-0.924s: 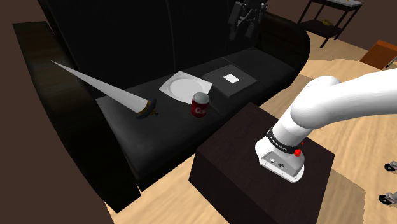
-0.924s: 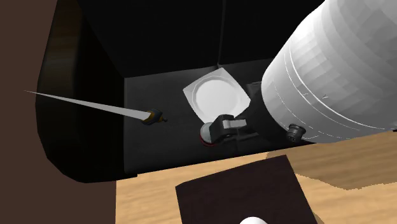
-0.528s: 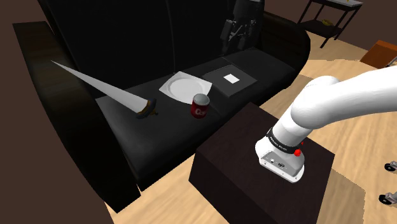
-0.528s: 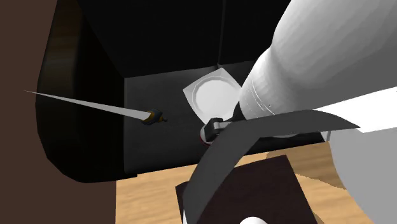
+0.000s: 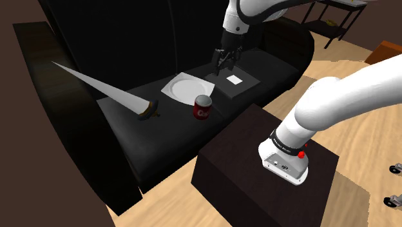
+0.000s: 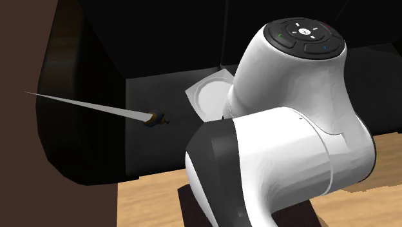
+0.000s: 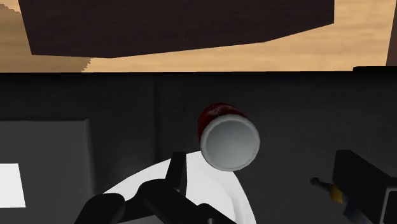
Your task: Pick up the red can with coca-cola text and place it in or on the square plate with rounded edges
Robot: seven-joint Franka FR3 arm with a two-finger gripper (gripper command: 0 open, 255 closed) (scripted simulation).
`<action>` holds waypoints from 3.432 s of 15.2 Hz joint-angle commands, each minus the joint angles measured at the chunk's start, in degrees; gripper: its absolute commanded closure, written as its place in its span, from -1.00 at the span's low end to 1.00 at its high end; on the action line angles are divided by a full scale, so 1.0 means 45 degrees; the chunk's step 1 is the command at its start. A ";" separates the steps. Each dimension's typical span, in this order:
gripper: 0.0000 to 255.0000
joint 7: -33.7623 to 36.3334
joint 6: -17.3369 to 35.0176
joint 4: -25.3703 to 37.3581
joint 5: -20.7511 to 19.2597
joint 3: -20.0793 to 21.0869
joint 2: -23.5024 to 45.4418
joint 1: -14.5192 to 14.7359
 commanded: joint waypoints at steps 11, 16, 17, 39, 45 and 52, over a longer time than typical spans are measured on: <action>-1.00 -0.0748 0.5817 -0.0884 0.0314 0.0210 0.5515 0.0159; -1.00 -0.0863 0.7140 -0.0879 0.0380 0.0254 0.6918 0.0207; -1.00 -0.0871 0.7356 -0.0905 0.0395 0.0263 0.7108 0.0216; 1.00 -0.0886 0.7916 -0.0971 0.0440 0.0294 0.7600 0.0246; 1.00 -0.0789 0.6633 -0.0916 0.0386 0.0277 0.6370 0.0230; 1.00 -0.0685 0.5124 -0.0695 0.0319 0.0244 0.5081 0.0211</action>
